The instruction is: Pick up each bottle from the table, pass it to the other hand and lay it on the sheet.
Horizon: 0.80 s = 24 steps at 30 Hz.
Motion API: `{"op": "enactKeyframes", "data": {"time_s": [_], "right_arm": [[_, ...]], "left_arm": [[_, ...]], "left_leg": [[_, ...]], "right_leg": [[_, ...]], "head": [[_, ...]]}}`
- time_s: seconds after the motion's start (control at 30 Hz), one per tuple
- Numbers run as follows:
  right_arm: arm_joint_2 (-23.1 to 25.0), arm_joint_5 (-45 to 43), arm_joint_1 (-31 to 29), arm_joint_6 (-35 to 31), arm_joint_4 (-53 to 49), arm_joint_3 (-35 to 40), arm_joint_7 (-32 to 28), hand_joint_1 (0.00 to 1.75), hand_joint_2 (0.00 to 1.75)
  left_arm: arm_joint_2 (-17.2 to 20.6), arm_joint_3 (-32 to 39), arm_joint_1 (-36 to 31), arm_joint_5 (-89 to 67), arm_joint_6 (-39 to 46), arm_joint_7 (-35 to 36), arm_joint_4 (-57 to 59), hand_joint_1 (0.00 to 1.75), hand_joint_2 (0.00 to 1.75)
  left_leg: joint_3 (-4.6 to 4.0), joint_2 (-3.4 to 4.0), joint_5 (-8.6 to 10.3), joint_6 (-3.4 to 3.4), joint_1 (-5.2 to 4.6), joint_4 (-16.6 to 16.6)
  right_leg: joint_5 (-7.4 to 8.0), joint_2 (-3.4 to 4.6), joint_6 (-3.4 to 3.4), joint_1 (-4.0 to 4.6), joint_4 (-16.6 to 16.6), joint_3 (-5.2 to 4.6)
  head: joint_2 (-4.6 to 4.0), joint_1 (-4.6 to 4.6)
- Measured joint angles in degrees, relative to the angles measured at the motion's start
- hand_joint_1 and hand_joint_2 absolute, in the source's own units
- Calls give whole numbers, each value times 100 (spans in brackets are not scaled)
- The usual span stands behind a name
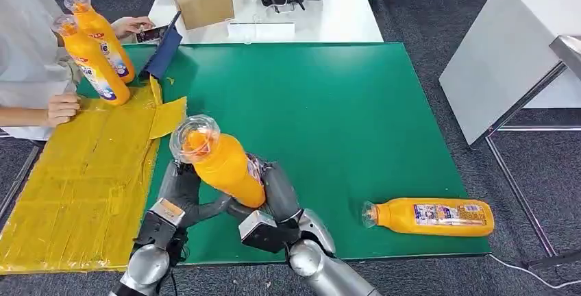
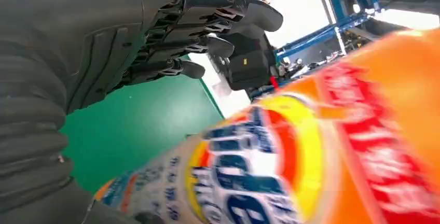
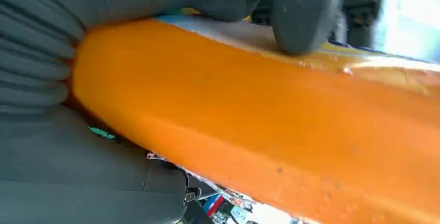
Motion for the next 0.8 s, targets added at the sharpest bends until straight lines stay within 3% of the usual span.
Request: {"op": "enactKeyframes", "data": {"time_s": [0.57,0.6,0.67,0.7,0.77,0.8], "right_arm": [[22,-50,90,365,858,227,15,175,175],[22,-48,98,387,882,221,7,175,175],[22,-37,108,393,953,212,-35,175,175],[22,-28,112,393,977,206,-39,175,175],[22,-22,136,389,1002,188,-78,175,175],[22,-19,139,389,1008,184,-85,175,175]], "left_arm": [[76,-299,192,-122,116,-481,-606,0,175],[85,-302,204,-72,74,-501,-636,33,175],[107,-317,216,-17,-32,-520,-684,33,175],[116,-334,215,-32,-63,-518,-695,175,175],[136,-372,215,-78,-79,-505,-699,175,175],[144,-383,216,-94,-85,-503,-699,91,175]], "left_leg": [[-8,1,0,0,0,0],[-7,0,0,0,0,0],[-7,0,0,0,0,0],[-8,1,0,0,0,0],[-8,1,0,0,0,0],[-8,1,0,0,0,0]], "right_leg": [[-1,2,-1,0,0,-5],[-1,2,-1,0,0,-6],[-1,2,-1,0,0,-6],[-1,2,-1,0,0,-6],[-1,2,-1,0,0,-6],[-1,2,-1,0,0,-6]], "head": [[0,2],[0,2],[0,0],[0,0],[0,0],[0,2]]}}
